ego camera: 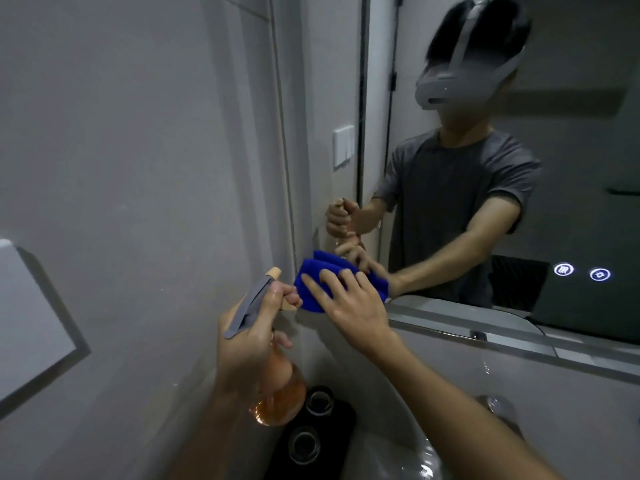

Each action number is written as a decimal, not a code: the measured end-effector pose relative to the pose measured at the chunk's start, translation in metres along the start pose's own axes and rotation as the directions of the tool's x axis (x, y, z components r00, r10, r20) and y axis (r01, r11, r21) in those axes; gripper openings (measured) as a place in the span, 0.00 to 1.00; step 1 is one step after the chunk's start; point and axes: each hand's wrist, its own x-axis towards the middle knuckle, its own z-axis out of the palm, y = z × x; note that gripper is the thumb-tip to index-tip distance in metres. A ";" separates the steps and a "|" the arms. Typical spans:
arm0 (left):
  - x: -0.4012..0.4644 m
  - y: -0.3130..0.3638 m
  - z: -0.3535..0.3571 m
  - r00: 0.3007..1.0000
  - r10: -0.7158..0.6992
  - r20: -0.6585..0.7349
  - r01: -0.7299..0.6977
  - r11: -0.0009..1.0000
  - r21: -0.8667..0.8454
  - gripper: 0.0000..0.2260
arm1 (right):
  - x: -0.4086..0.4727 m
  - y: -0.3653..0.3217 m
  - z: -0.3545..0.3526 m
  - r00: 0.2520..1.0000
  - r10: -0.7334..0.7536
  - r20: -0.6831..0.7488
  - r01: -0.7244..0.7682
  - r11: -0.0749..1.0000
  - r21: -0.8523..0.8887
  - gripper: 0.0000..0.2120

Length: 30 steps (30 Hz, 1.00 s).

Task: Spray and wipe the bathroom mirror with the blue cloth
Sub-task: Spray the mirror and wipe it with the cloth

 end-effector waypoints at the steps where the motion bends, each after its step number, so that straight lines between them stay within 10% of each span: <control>1: -0.002 0.000 0.003 1.000 -0.006 -0.009 0.006 1.000 0.001 0.16 | -0.007 0.005 -0.002 0.999 0.024 -0.025 -0.025 1.000 -0.005 0.28; 30: -0.205 0.001 0.287 0.884 -0.193 0.425 0.227 0.973 -0.032 0.10 | -0.348 0.295 -0.197 0.714 0.700 -0.017 -0.700 0.714 -0.020 0.42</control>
